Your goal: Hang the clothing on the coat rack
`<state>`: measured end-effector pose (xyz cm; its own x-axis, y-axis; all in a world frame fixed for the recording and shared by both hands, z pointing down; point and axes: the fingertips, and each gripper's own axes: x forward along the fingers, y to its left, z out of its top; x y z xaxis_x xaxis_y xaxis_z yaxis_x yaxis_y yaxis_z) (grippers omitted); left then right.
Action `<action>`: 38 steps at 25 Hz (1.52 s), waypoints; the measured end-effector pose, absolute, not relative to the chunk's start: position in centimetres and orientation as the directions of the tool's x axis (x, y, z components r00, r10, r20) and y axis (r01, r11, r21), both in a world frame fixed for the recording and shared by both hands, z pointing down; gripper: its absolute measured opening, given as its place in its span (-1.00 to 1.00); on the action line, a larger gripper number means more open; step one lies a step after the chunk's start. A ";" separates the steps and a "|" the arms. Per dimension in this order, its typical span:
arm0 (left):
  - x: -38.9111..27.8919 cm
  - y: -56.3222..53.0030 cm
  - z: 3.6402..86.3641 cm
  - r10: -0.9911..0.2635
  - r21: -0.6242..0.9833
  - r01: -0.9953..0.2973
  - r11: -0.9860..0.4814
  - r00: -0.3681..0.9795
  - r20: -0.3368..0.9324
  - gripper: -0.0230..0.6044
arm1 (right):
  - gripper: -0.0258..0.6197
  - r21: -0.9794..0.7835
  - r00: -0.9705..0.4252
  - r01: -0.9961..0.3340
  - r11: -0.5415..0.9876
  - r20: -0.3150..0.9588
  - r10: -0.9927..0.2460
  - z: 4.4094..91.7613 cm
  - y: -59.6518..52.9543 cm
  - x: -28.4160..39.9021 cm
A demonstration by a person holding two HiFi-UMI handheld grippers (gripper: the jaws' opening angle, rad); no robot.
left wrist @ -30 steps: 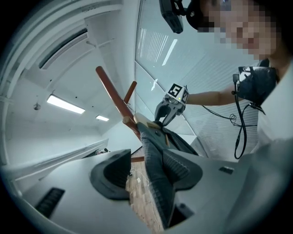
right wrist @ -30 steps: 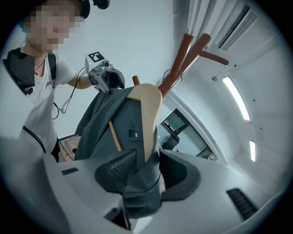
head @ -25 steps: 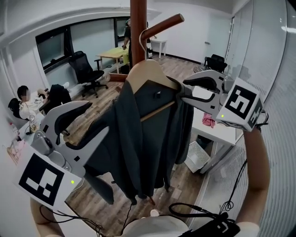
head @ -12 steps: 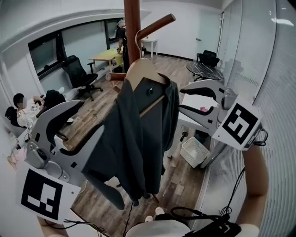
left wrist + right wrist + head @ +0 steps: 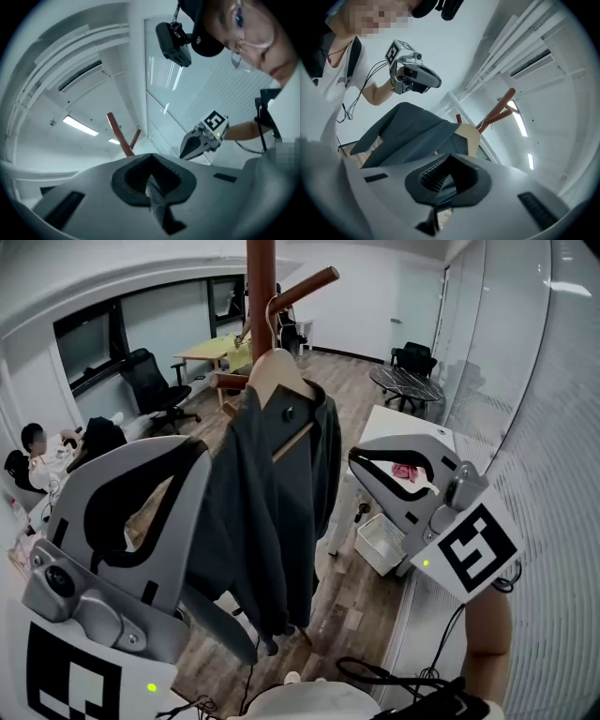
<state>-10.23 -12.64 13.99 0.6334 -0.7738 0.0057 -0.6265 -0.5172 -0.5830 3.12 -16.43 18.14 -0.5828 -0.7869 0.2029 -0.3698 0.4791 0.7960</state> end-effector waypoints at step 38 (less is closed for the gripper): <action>6.1 -18.4 32.4 -0.647 -0.232 -0.610 -0.758 0.749 0.142 -0.88 | -0.86 0.564 -0.088 -0.820 0.097 0.042 -0.995 31.8 -15.7 13.5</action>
<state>6.14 -18.40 32.37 0.7494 -0.6466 0.1421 -0.6098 -0.7578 -0.2321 13.45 -15.67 31.79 -0.0880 -0.9952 0.0424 -0.8204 0.0966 0.5636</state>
